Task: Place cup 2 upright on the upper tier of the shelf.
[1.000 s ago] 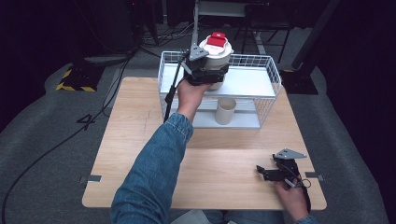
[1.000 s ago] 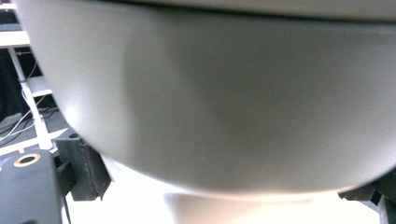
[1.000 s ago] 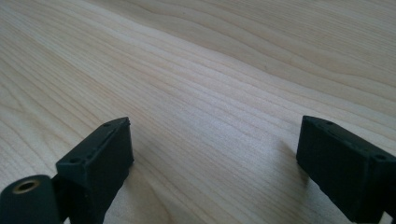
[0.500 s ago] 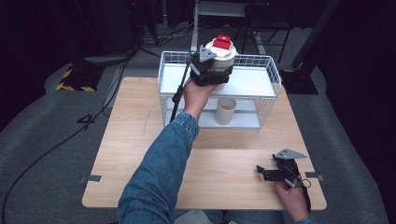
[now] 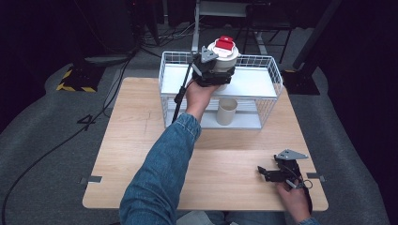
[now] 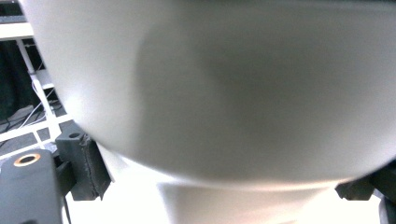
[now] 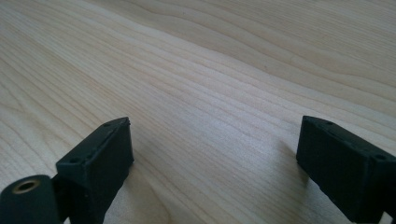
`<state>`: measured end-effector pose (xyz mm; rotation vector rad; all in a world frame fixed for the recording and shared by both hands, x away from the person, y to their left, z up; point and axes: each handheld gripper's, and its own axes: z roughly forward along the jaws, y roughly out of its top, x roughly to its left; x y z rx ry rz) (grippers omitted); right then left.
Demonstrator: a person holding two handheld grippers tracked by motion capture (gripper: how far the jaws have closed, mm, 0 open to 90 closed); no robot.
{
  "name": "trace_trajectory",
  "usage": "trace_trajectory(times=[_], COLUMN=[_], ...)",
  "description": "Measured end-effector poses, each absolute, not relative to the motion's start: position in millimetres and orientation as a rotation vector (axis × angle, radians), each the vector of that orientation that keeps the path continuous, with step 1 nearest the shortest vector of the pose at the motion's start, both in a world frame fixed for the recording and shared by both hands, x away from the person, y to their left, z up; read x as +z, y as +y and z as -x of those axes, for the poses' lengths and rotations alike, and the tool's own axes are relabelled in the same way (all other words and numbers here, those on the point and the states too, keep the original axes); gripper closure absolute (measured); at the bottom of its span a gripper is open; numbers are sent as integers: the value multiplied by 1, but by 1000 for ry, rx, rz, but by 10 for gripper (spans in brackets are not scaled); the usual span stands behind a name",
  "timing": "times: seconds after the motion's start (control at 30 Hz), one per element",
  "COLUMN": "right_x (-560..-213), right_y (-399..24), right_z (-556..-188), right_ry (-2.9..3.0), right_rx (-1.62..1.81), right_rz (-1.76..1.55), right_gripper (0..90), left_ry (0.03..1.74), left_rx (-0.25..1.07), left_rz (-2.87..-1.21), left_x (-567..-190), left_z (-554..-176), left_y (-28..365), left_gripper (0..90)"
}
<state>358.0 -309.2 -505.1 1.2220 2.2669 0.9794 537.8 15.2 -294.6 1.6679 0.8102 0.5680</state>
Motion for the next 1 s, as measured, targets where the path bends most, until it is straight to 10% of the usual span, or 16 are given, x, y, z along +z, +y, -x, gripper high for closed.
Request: trace_trajectory(times=[1.0], right_x=[-505], right_y=[-309], right_z=[-358], right_ry=[2269], right_rx=[978], right_rz=[-1220], right_gripper=[110], left_ry=[773], left_rx=[588], left_rz=[-1668], left_x=[-284], left_z=[-515], left_y=[28], left_gripper=[0])
